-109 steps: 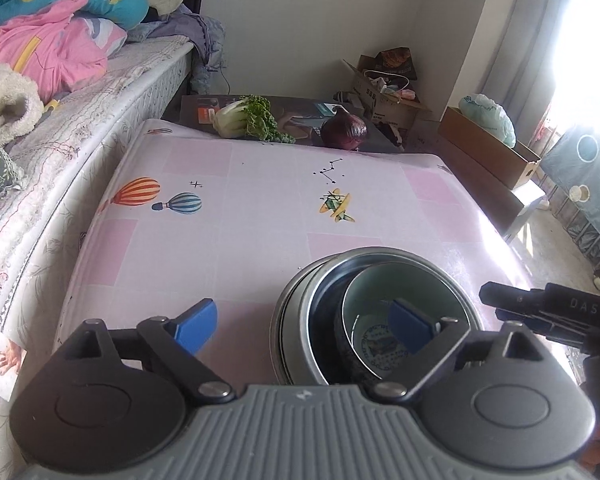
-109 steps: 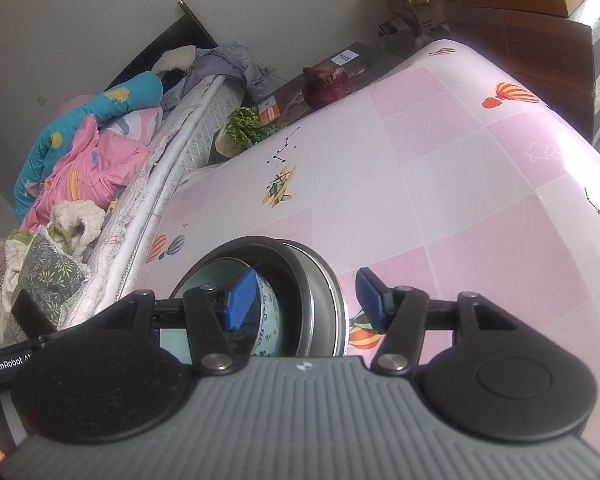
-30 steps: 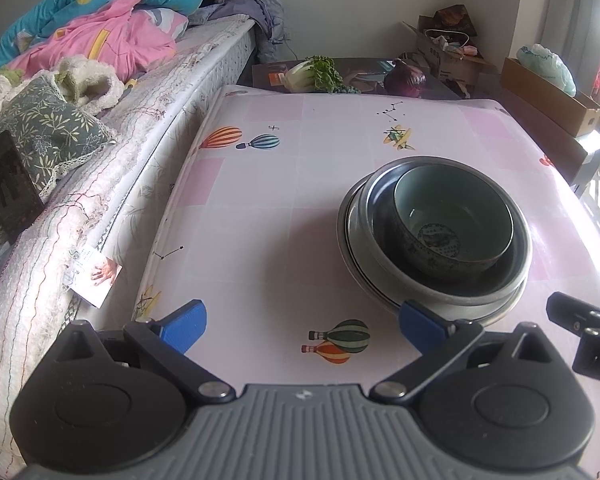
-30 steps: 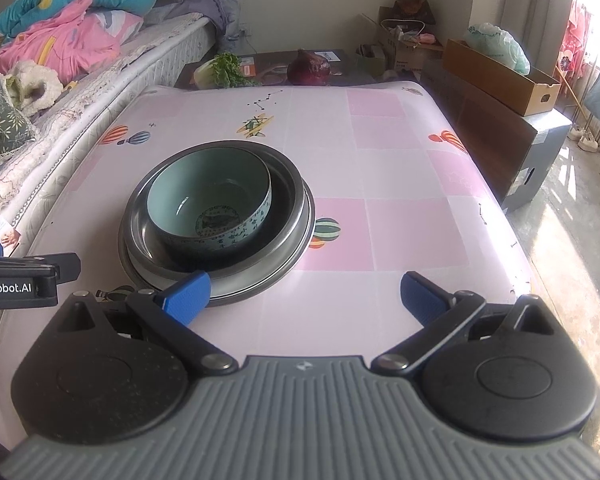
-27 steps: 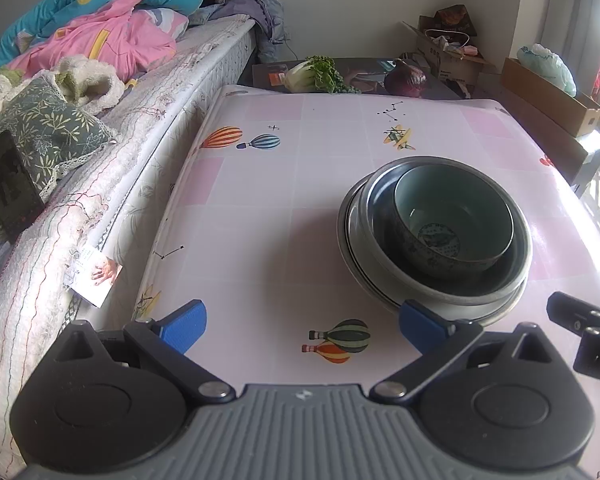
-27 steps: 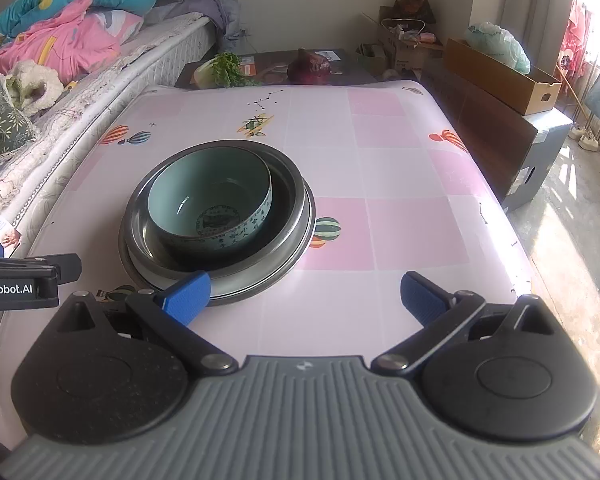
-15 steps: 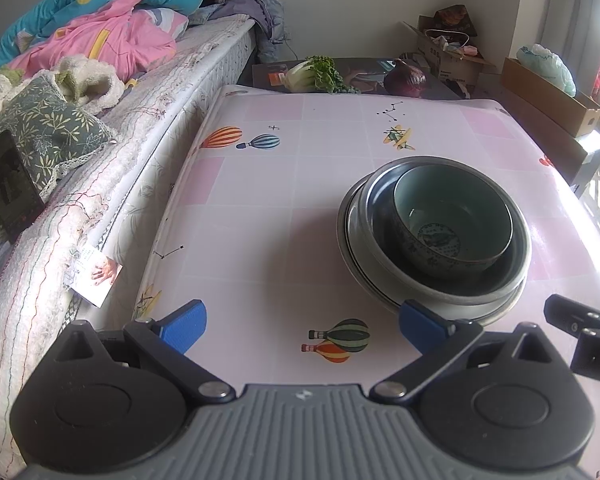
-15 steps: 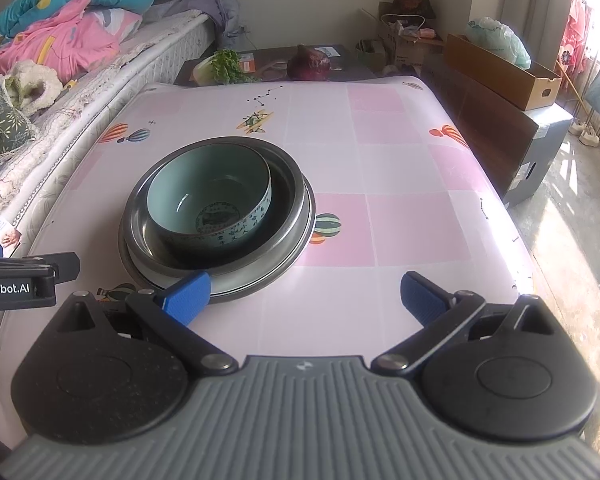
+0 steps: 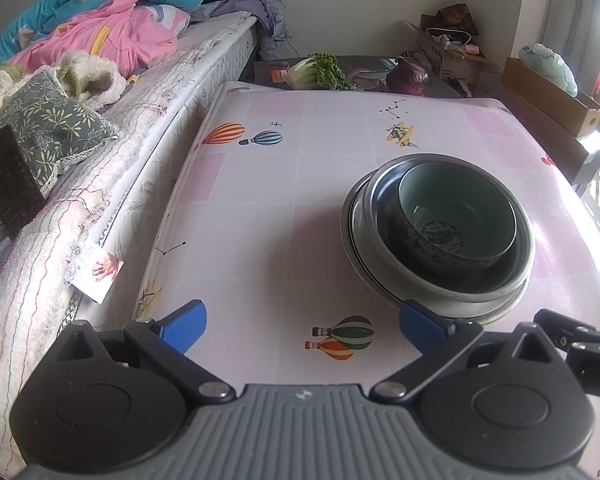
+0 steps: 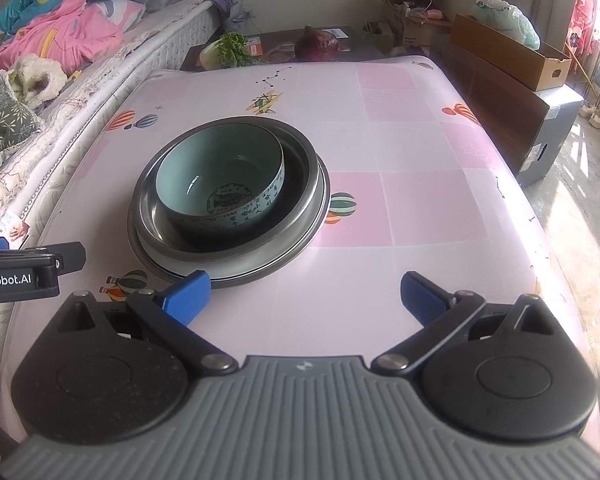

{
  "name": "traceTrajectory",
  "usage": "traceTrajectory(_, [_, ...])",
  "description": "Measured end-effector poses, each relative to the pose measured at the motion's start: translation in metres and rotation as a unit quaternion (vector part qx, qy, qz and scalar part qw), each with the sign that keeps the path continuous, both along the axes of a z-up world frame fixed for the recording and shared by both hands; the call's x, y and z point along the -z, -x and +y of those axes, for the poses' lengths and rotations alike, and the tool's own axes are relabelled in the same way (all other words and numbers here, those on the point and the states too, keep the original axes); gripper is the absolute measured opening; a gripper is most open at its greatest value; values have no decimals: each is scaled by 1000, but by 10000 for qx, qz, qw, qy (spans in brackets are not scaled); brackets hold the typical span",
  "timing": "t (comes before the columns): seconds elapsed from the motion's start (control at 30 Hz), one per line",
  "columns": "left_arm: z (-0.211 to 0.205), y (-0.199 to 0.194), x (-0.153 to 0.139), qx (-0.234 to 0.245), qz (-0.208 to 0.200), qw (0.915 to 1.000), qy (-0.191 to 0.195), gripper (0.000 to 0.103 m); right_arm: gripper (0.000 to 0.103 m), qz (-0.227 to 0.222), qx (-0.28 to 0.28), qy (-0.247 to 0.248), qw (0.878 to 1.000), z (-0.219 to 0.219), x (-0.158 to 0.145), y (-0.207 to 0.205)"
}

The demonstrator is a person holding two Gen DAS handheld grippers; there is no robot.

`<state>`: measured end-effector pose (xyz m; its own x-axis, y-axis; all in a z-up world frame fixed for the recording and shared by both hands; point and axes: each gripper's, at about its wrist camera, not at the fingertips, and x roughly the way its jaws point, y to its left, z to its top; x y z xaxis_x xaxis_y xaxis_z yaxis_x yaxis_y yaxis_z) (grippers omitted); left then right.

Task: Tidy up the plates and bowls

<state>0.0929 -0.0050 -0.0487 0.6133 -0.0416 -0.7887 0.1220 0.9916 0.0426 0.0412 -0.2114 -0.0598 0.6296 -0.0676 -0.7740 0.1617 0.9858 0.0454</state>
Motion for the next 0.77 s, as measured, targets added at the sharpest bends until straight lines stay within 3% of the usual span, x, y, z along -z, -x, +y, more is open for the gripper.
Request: traceTrajectory(0.77, [0, 0, 0, 2, -2, 10000, -21, 103, 102, 14, -6, -50, 10000, 0, 0, 1])
